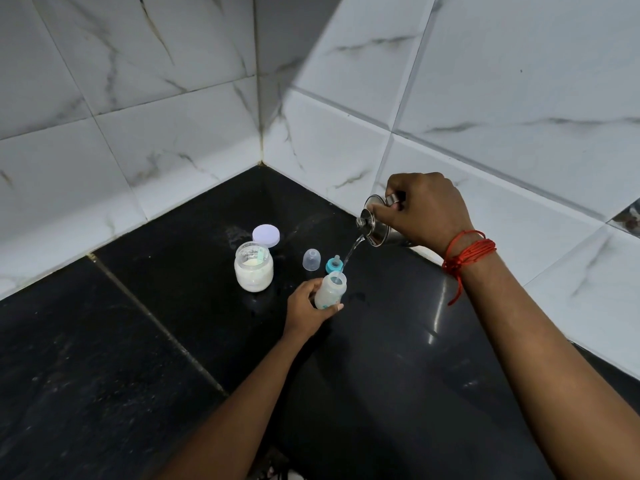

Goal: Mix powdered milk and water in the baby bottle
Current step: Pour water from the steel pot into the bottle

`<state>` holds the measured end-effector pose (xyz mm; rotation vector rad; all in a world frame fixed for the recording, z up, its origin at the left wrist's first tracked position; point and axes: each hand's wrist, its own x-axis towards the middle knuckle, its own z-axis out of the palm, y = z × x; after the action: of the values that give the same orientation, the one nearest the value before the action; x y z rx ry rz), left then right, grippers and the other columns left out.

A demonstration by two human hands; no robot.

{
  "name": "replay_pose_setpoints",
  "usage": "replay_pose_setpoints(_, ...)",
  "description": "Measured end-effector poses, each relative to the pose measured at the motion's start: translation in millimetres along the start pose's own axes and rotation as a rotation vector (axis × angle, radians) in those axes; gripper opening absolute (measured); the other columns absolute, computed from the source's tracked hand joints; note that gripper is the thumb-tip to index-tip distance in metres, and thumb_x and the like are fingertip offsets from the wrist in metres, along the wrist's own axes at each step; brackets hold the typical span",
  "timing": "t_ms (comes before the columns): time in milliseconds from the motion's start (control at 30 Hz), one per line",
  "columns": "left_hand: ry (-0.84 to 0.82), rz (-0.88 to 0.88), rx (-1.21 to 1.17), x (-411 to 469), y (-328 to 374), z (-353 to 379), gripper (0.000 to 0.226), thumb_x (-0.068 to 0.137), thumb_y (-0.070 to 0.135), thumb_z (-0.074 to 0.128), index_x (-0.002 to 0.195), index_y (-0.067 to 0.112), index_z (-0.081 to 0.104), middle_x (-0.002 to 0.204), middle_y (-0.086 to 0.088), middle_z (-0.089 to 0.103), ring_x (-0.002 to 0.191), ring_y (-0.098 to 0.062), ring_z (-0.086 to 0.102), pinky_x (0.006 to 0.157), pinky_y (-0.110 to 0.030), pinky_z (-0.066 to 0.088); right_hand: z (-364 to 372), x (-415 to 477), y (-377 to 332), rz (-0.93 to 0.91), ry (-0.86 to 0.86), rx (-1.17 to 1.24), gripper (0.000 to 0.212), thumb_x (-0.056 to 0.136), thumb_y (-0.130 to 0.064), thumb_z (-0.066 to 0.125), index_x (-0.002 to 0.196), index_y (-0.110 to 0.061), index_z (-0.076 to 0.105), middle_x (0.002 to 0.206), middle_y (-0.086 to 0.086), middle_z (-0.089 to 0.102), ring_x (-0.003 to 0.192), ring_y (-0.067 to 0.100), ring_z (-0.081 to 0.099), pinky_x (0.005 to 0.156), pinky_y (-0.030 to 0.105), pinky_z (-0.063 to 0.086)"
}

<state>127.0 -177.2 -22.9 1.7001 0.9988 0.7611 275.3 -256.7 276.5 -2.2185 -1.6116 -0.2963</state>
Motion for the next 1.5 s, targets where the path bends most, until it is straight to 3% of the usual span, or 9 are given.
replay_pose_setpoints(100,-0.002,-0.01,0.006,1,1,-1,0.057,0.07,0.026,0.097,0.119,0.026,0.067,0.125,0.006,0.069,0.111,-0.012,0.066,0.095,-0.027,0.056,-2,1,-1,0.003,0.011,0.002,0.032,0.08,-0.043,0.067,0.065,-0.02,0.051,0.062,0.001,0.06,0.068,0.028,0.057,0.062,0.035,0.05)
replay_pose_setpoints(400,0.018,0.001,-0.013,6,0,-2,0.057,0.067,0.025,0.099,0.117,0.02,0.071,0.118,0.006,0.072,0.107,-0.012,0.068,0.094,-0.033,0.06,-7,2,-4,0.014,0.006,-0.024,0.033,0.081,-0.042,0.067,0.064,-0.02,0.048,0.062,0.0,0.057,0.068,0.027,0.054,0.06,0.029,0.036)
replay_pose_setpoints(667,0.005,-0.008,-0.005,6,3,0,0.059,0.07,0.025,0.097,0.122,0.018,0.069,0.125,0.003,0.071,0.112,-0.016,0.068,0.099,-0.038,0.059,-11,2,-7,0.004,0.002,-0.046,0.036,0.081,-0.042,0.066,0.062,-0.021,0.045,0.062,-0.001,0.055,0.068,0.026,0.053,0.06,0.029,0.034)
replay_pose_setpoints(967,0.007,-0.016,-0.017,3,3,2,0.059,0.07,0.026,0.098,0.121,0.019,0.069,0.125,0.002,0.071,0.113,-0.018,0.069,0.099,-0.041,0.06,-13,0,-10,-0.022,0.011,-0.07,0.029,0.082,-0.043,0.066,0.071,-0.019,0.054,0.067,0.002,0.06,0.071,0.028,0.053,0.061,0.03,0.035)
replay_pose_setpoints(1300,0.022,0.022,-0.035,5,4,-4,0.056,0.067,0.024,0.099,0.116,0.02,0.071,0.12,0.005,0.072,0.109,-0.013,0.069,0.095,-0.036,0.06,-17,-2,-13,-0.036,0.035,-0.098,0.03,0.083,-0.043,0.064,0.072,-0.016,0.057,0.066,0.003,0.06,0.07,0.029,0.055,0.06,0.03,0.037)
replay_pose_setpoints(1500,0.016,0.041,-0.036,4,8,-5,0.055,0.068,0.025,0.098,0.113,0.03,0.068,0.118,0.009,0.071,0.107,-0.008,0.068,0.094,-0.029,0.058,-17,-2,-14,-0.041,0.034,-0.093,0.029,0.083,-0.043,0.064,0.071,-0.018,0.056,0.066,0.002,0.06,0.071,0.029,0.056,0.06,0.031,0.038)
